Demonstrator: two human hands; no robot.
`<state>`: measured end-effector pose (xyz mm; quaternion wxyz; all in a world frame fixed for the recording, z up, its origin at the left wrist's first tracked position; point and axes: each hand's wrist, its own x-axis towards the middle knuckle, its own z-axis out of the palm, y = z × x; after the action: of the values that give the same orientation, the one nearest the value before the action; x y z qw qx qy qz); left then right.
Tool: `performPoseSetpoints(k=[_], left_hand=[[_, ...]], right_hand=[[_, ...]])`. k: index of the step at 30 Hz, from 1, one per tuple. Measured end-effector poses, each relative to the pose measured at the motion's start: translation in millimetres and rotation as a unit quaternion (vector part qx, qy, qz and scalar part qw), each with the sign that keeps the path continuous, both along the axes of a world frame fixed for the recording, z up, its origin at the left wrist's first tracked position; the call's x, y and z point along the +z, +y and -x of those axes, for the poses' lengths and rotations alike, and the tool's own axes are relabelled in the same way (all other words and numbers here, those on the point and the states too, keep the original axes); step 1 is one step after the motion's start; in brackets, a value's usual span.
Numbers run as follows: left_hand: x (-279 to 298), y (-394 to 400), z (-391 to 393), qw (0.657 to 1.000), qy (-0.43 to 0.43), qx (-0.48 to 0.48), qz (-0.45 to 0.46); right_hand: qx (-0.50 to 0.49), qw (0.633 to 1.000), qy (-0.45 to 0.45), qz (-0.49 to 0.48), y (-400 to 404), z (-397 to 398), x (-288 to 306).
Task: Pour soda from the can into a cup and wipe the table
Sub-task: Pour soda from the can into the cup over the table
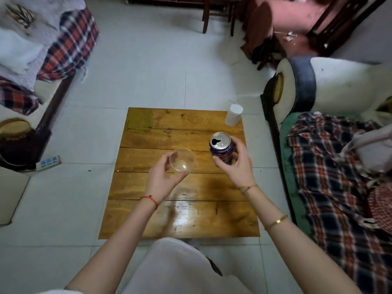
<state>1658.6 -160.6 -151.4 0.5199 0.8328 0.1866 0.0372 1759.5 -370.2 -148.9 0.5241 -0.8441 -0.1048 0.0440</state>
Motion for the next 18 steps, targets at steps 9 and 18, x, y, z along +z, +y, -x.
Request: performPoseSetpoints(k=[9, 18], left_hand=[[45.4, 5.1, -11.2, 0.999, -0.026, -0.036, -0.025], [63.2, 7.5, -14.7, 0.998, -0.027, -0.048, -0.024]], right_hand=[[0.076, 0.988, -0.108, 0.077, -3.5, -1.4, 82.1], [0.098, 0.964, -0.176, 0.175, 8.6, -2.0, 119.7]])
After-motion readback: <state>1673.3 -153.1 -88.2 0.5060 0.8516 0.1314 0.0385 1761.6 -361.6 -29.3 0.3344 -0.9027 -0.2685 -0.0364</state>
